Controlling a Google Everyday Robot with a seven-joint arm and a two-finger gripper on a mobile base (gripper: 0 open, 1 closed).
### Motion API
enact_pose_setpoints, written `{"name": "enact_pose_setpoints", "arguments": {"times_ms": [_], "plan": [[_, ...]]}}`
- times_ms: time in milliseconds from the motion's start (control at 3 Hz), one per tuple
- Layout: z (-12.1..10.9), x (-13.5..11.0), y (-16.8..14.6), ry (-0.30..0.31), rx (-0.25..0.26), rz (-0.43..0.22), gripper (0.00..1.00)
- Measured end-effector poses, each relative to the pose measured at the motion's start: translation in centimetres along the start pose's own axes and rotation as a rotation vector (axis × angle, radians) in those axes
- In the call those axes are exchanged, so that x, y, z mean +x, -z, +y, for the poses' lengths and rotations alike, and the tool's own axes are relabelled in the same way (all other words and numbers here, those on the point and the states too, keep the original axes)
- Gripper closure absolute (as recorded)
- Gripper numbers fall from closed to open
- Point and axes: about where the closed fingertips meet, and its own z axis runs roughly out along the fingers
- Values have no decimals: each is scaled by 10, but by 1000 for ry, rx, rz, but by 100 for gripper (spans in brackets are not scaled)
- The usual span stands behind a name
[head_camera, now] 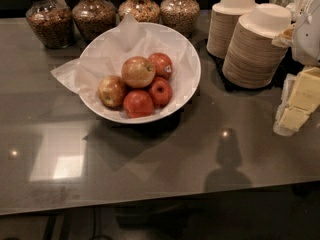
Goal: Pick apple from white bowl
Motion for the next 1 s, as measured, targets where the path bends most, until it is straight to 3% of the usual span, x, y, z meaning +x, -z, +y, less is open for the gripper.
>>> {"name": "enact_pose_setpoints", "arguments": {"times_ms": [667, 1000], "plan": [[-6, -9, -2, 6, 15, -26, 0], [-20, -35, -9, 44, 26, -113, 0]]}}
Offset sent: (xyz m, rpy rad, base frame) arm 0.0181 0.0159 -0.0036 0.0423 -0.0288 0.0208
